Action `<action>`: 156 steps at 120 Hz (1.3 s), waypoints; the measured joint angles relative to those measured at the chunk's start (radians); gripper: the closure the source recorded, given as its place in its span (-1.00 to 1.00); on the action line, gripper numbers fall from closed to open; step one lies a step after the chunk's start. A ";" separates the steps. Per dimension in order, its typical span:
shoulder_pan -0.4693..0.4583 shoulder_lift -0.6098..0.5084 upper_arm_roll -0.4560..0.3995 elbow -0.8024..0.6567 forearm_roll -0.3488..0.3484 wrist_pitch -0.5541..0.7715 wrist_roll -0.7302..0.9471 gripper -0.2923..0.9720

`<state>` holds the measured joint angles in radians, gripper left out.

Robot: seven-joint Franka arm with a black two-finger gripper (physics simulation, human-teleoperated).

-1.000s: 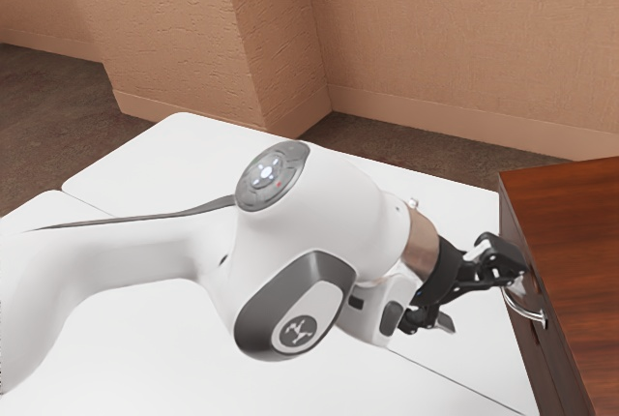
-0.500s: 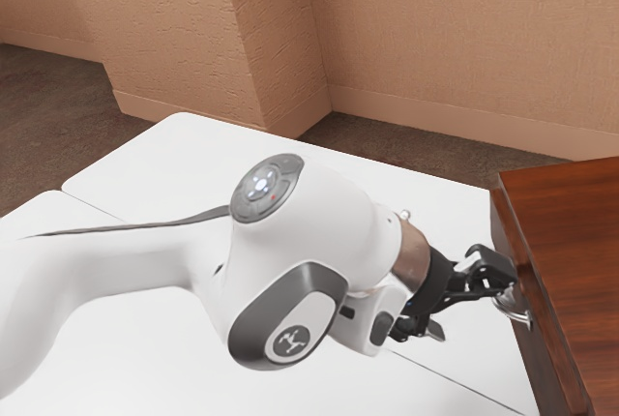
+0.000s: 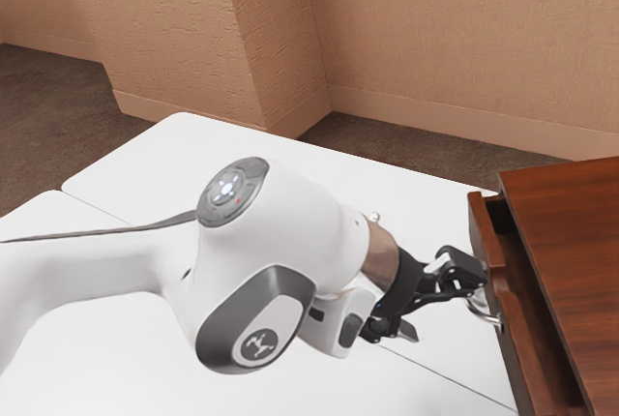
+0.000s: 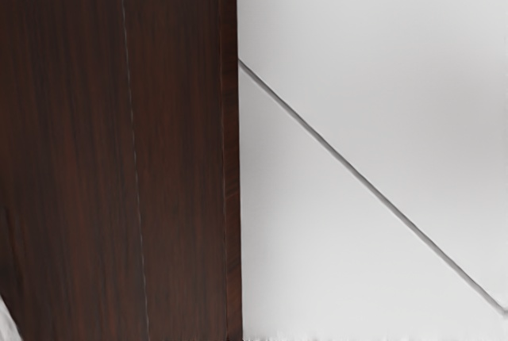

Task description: Pull the drawer handle with one arm to open the drawer

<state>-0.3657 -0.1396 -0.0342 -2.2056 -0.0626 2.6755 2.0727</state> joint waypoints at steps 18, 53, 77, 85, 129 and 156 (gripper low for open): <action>0.003 -0.024 0.000 -0.025 -0.001 0.000 0.001 -0.52; 0.024 -0.096 0.001 -0.100 -0.004 0.002 0.003 -0.48; 0.055 -0.147 0.000 -0.144 0.000 0.007 0.003 -0.54; 0.063 -0.163 0.000 -0.170 -0.001 0.011 0.004 -0.55; 0.073 -0.251 0.001 -0.257 -0.007 0.019 0.004 -0.50; 0.089 -0.277 -0.001 -0.277 -0.003 0.018 0.004 -0.54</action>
<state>-0.2765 -0.4168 -0.0353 -2.4823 -0.0660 2.6937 2.0767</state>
